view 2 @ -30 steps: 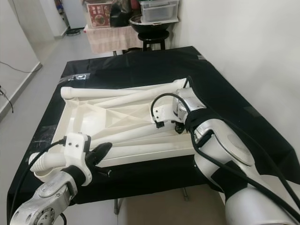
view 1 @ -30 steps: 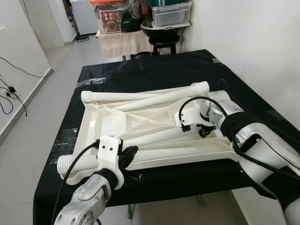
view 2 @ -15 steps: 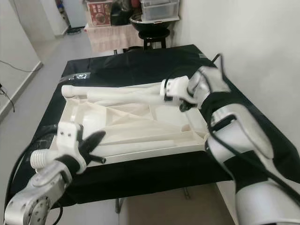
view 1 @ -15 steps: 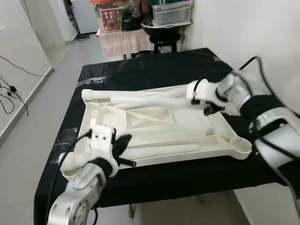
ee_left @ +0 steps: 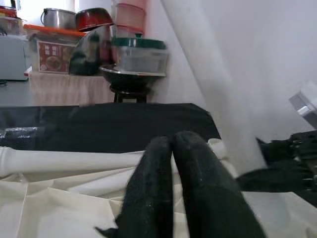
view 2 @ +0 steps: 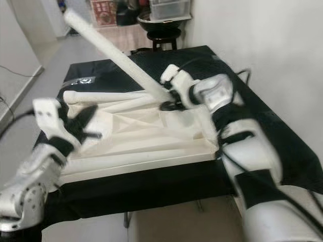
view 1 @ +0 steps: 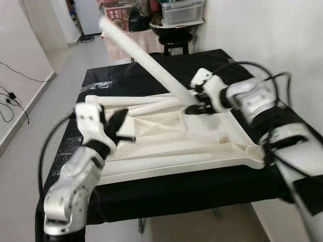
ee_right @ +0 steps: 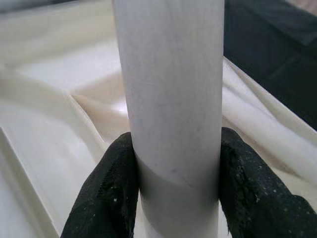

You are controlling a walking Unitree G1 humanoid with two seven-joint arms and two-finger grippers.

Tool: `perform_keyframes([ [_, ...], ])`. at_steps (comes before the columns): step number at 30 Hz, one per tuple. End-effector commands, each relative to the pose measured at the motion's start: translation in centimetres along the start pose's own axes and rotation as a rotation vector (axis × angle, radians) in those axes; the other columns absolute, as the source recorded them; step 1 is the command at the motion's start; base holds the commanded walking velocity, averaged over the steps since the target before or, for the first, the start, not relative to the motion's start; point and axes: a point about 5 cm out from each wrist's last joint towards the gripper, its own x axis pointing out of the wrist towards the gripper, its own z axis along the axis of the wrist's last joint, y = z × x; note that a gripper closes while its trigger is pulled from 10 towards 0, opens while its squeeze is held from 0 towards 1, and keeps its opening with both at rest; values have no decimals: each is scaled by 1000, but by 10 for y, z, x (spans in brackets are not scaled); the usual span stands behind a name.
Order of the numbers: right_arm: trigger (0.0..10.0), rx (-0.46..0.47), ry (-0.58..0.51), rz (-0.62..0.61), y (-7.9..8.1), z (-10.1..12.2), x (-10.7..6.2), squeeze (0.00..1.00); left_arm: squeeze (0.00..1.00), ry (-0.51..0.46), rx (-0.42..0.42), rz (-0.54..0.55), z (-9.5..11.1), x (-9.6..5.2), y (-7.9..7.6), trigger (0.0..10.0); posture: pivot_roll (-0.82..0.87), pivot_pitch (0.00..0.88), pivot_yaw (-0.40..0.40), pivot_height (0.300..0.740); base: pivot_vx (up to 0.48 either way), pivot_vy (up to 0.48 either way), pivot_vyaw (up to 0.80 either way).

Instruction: Building children table

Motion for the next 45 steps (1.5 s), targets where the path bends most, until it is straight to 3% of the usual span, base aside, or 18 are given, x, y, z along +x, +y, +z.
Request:
perform_keyframes([
  [1,10000,31,-76,-26,-2,11,-1,0,1000,9,-19,17,-3,-1,6,10000,-73,0,66,740,0,0,0],
  [4,10000,95,-207,-42,10,22,11,0,1000,-16,-9,3,4,7,6,10000,-71,0,65,740,0,0,0],
  [9,10000,96,-247,-36,18,28,15,0,1000,-30,-13,-3,8,12,4,10000,-67,0,62,740,0,0,0],
  [11,10000,52,-264,-16,25,31,18,0,1000,-37,-18,-11,9,14,3,10000,-67,0,62,740,0,0,0],
  [13,10000,-47,-276,38,43,35,23,0,1000,-43,-32,-39,12,18,0,10000,-68,0,61,740,0,0,0],
  [23,10000,-115,-278,106,68,38,32,0,1000,-85,-36,-95,22,22,-4,10000,-67,0,60,740,0,0,0],
  [34,10000,-123,-282,119,72,38,32,0,1000,-96,-36,-95,24,23,-4,10000,-67,0,60,740,0,0,0],
  [35,10000,-119,-286,157,84,35,33,0,0,-147,-39,-163,34,26,-12,10000,-74,0,65,740,0,0,0],
  [36,10000,-119,-286,157,84,35,33,0,0,-147,-39,-163,34,26,-12,10000,-74,0,65,740,0,0,0],
  [37,10000,-100,-284,166,89,33,35,0,0,-173,-37,-198,38,27,-16,4078,-74,0,65,740,0,0,0],
  [38,10000,-87,-282,171,91,31,36,0,0,-190,-36,-219,42,28,-19,4078,-74,0,65,740,0,0,0],
  [39,10000,-77,-282,168,92,30,37,0,0,-199,-39,-228,43,28,-21,0,-74,0,65,740,0,0,0],
  [45,10000,-57,-281,158,95,26,37,0,0,-195,-51,-233,42,28,-20,0,-76,0,67,740,0,0,0],
])
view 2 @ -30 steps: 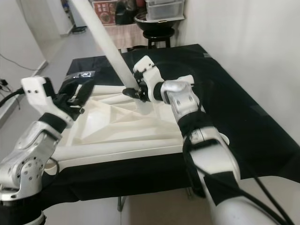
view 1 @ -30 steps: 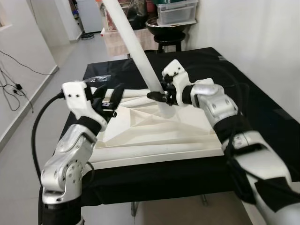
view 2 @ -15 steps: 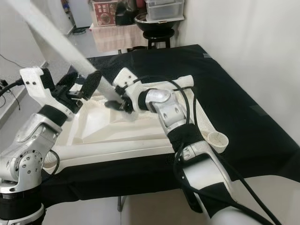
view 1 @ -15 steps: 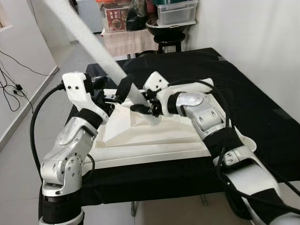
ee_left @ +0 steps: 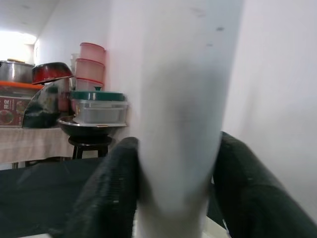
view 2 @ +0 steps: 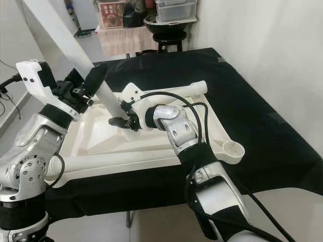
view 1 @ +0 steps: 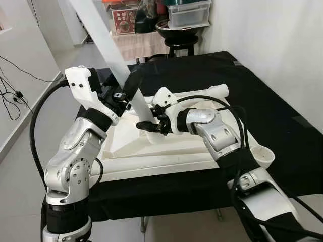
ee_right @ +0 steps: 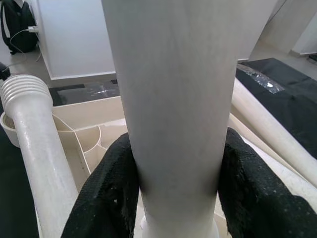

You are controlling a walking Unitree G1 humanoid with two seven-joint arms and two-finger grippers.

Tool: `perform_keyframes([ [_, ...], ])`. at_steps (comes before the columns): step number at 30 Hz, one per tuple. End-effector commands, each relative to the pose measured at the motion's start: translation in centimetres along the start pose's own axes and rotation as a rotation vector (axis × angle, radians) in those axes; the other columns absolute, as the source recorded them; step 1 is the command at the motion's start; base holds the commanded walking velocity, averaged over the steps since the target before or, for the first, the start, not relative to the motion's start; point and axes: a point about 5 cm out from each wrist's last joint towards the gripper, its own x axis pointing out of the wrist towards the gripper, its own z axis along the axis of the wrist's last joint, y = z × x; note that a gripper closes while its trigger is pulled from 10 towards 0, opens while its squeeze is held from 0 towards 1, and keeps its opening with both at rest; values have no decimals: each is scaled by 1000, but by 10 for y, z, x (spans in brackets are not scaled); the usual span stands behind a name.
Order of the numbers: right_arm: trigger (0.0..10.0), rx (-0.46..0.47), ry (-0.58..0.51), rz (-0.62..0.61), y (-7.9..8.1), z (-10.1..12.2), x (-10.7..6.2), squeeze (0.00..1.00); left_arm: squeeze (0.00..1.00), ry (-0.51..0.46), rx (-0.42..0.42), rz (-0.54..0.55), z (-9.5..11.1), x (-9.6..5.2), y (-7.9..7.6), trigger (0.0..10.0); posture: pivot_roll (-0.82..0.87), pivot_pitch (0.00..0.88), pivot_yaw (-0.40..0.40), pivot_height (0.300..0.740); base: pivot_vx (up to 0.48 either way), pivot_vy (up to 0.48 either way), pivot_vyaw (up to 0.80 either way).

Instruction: Building children table

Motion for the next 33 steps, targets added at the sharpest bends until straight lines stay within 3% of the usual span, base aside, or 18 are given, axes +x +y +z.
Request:
perform_keyframes([
  [1,10000,8,-6,7,5,1,3,0,0,-6,-7,-22,1,0,-1,0,-76,0,67,740,0,0,0],
  [10,10000,52,-43,-33,10,1,3,0,0,11,-27,-34,-7,3,-4,0,-83,0,70,740,0,0,0],
  [11,10000,59,-122,-91,8,6,3,0,0,14,-29,-36,-8,3,-4,0,-83,0,69,740,0,0,0],
  [12,10000,59,-122,-91,8,6,3,0,0,14,-29,-36,-8,3,-4,0,-83,0,69,740,0,0,0],
  [13,10000,44,-216,-132,7,12,3,0,0,16,-32,-37,-8,3,-5,0,-83,0,69,740,0,0,0],
  [14,10000,64,-263,-156,7,13,3,851,0,17,-36,-37,-9,4,-5,0,-80,0,69,740,0,0,0],
  [15,10000,64,-263,-156,7,13,3,851,0,17,-36,-37,-9,4,-5,0,-80,0,69,740,0,0,0],
  [16,10000,85,-306,-144,10,14,4,1000,0,15,-41,-36,-9,4,-5,0,-80,0,69,740,0,0,0],
  [19,10000,49,-288,-108,22,10,10,1000,0,9,-62,-35,-8,6,-5,0,-77,0,67,740,0,0,0],
  [25,10000,34,-269,-119,26,10,17,992,0,0,-109,-46,-7,8,-7,0,-71,0,69,740,0,0,0],
  [26,10000,27,-261,-119,27,10,18,263,0,-3,-116,-50,-6,9,-8,0,-71,0,69,740,0,0,0],
  [27,10000,8,-244,-95,30,9,20,0,0,-4,-115,-56,-6,10,-9,0,-70,0,69,740,0,0,0],
  [30,10000,-52,-202,-34,37,3,25,0,0,-5,-113,-73,-5,11,-12,0,-68,0,67,740,0,0,0],
  [33,10000,-57,-169,-69,34,-1,27,0,0,-10,-123,-93,-3,14,-16,0,-67,0,67,740,0,0,0],
])
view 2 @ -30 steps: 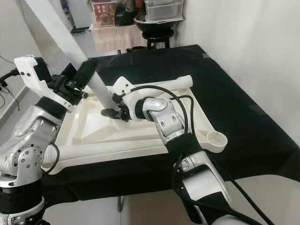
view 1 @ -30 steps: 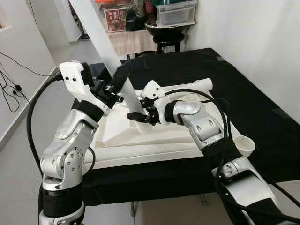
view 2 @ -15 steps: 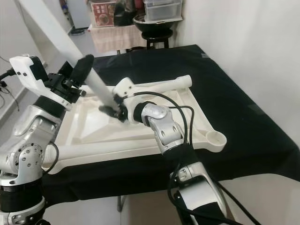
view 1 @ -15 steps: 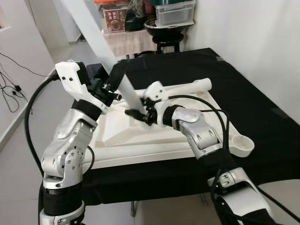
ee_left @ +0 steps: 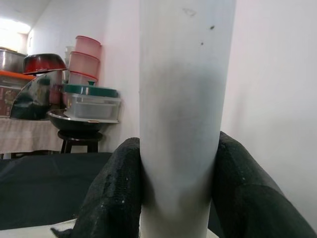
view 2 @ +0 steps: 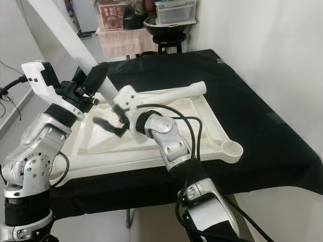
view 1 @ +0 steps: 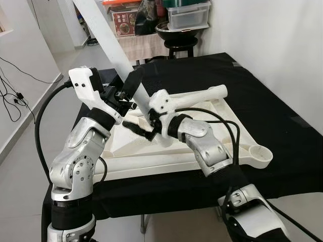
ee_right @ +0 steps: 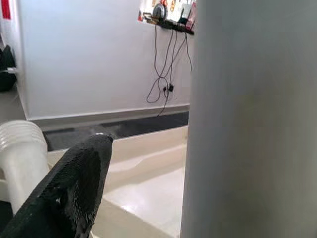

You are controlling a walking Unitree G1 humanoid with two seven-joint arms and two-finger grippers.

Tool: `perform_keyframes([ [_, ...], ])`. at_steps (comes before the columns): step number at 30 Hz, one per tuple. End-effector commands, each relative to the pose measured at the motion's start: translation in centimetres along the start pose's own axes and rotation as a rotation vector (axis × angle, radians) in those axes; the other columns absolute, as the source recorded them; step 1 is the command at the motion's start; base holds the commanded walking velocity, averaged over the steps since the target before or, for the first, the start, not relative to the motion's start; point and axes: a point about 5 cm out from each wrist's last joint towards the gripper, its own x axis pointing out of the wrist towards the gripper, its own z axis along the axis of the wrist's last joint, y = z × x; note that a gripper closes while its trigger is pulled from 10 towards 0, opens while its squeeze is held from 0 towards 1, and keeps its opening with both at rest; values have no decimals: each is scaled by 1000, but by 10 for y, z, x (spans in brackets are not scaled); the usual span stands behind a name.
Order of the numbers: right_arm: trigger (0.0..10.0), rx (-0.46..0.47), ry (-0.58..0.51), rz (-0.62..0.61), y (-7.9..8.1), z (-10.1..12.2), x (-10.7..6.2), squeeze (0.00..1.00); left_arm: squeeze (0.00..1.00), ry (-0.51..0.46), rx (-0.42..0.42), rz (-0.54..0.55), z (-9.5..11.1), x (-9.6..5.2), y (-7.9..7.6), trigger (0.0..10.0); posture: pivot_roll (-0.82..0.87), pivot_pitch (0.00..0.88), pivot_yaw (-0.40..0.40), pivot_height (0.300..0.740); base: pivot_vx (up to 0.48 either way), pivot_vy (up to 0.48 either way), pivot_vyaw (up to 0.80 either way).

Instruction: Building children table

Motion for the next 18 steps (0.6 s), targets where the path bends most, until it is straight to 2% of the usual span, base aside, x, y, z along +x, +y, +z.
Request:
perform_keyframes([
  [1,10000,-21,38,3,4,-3,8,0,0,-22,-37,-94,5,9,-16,0,-67,0,67,740,0,0,0],
  [6,10000,-7,66,-45,-1,-6,9,0,0,-17,-49,-113,4,11,-20,0,-65,0,69,740,0,0,0],
  [11,10000,56,122,-130,-11,-9,13,0,0,-10,-72,-137,0,17,-26,0,-65,0,67,740,0,0,0],
  [15,10000,81,96,-161,-15,-6,15,0,0,-12,-81,-150,0,20,-29,0,-64,0,69,740,0,0,0],
  [16,4902,80,78,-176,-17,-3,15,0,0,-12,-84,-153,0,20,-30,0,-64,0,69,740,0,0,0],
  [18,4902,80,78,-176,-17,-3,15,0,0,-12,-84,-153,0,20,-30,0,-64,0,69,740,0,0,0],
])
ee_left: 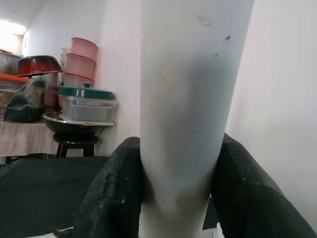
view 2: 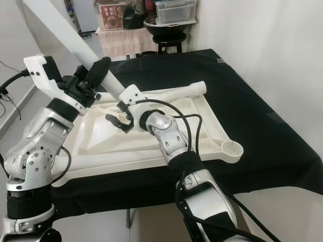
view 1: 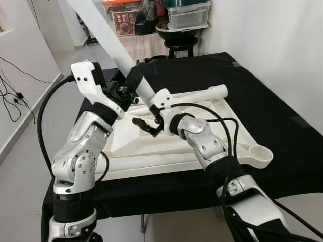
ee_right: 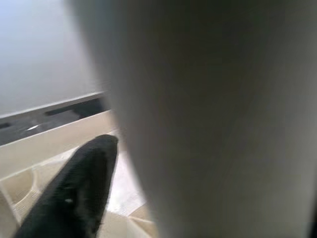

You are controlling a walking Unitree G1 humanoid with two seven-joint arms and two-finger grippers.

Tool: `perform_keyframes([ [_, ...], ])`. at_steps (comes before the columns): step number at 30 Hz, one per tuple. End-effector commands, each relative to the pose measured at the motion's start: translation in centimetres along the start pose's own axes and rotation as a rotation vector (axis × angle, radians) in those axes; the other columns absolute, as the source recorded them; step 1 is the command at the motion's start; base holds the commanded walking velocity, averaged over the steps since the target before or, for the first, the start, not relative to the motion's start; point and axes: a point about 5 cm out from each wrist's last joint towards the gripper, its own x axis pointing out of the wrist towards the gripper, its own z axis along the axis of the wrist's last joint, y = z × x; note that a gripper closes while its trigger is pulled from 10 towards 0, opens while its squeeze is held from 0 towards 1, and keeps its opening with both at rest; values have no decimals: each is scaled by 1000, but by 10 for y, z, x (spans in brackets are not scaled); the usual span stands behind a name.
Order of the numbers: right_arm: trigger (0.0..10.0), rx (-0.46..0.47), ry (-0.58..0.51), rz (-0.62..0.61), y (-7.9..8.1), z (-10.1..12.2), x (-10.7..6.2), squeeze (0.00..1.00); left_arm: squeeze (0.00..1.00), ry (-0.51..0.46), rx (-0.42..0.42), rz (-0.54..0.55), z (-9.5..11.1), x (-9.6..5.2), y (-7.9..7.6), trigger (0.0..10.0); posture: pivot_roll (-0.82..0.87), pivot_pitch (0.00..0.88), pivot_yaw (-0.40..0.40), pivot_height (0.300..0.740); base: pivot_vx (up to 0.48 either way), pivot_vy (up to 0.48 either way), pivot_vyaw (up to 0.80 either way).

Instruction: Building children table

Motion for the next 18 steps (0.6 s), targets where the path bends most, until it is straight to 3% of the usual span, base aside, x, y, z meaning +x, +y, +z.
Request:
perform_keyframes([
  [1,0,-17,-44,22,8,13,8,0,0,-4,-71,-134,-3,9,-26,0,-65,0,69,740,0,0,0],
  [8,0,-151,-116,-34,2,23,7,0,0,-6,-86,-138,-3,10,-27,0,-66,0,73,740,0,0,0],
  [17,0,-237,-120,-33,2,21,7,0,0,-20,-91,-138,-1,11,-27,0,-66,0,72,740,0,0,0],
  [18,0,-241,-117,-33,2,20,6,0,0,-36,-91,-122,1,11,-25,4196,-67,0,73,740,0,0,0],
])
